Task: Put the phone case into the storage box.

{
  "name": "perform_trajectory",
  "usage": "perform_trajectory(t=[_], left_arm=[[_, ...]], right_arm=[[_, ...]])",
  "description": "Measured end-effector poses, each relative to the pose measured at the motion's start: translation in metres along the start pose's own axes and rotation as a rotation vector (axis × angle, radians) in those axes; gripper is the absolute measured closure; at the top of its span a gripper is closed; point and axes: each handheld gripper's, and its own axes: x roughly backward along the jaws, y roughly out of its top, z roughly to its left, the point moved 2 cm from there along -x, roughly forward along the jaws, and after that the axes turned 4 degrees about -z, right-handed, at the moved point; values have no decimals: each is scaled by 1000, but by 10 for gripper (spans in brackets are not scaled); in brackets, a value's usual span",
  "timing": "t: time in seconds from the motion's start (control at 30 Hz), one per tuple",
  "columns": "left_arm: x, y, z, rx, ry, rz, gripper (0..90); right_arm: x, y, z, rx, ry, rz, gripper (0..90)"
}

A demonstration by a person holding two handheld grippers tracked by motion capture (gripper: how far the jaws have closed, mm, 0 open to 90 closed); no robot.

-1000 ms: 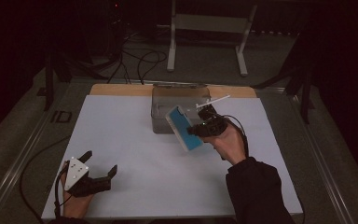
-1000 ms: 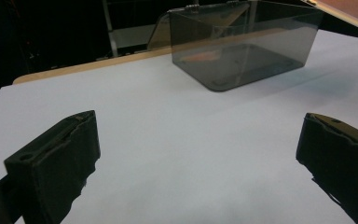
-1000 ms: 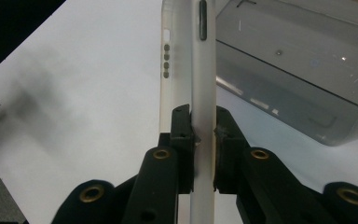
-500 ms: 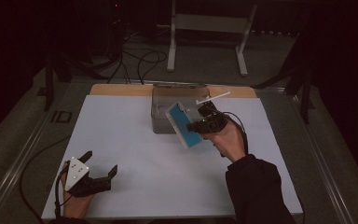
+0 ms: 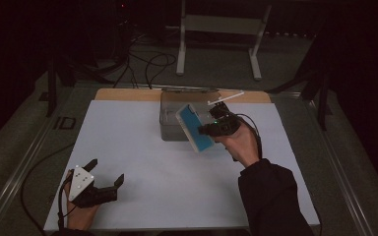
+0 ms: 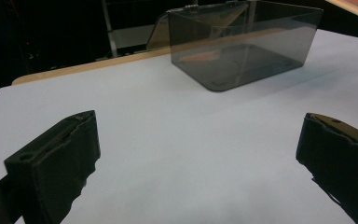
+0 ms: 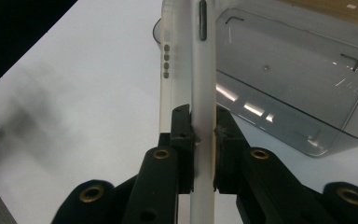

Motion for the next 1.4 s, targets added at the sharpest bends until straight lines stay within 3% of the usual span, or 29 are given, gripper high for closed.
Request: perform_trajectory(t=[0.73,1.4], left_arm=[[0,0,0,-2,0,-1,7],[0,0,-1,-5,-1,0,7]], right_arm=[[-1,10,-2,0,-28,-2,817],[-6,19,-12,-30,-75,-9,818]])
